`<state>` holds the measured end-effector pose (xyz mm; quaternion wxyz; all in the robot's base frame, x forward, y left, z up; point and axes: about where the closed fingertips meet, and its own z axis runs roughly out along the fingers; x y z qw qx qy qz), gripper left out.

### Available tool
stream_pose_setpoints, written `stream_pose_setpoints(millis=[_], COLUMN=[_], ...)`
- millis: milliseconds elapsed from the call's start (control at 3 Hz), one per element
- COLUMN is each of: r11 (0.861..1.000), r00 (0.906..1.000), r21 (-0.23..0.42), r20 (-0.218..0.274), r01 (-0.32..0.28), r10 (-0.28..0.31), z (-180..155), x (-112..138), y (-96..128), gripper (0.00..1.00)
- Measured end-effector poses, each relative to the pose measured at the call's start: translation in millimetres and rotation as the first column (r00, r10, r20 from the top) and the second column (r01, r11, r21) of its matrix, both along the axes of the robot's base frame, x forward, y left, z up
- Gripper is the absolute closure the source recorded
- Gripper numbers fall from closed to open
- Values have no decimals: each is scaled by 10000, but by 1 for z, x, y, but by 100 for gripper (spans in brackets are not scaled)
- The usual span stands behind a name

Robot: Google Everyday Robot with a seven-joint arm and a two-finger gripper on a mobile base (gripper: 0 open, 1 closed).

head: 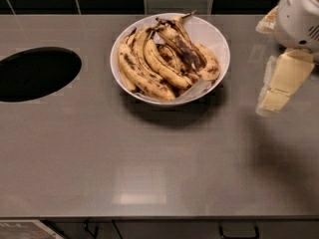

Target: Pick banana from white bowl

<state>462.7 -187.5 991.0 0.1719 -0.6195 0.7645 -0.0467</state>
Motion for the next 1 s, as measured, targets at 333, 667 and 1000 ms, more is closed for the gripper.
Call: stream_pose_setpoints(millis=[333, 667, 1000], r11=[9976, 9976, 9959], r00=[9980, 9980, 9982], r21=[345, 348, 777], r20=[220, 222, 428], r01=[-607, -606, -459], r10=[600, 599, 426], z=[15, 15, 18], x=[16, 16, 20], y=[30, 30, 46], gripper=[0, 0, 0])
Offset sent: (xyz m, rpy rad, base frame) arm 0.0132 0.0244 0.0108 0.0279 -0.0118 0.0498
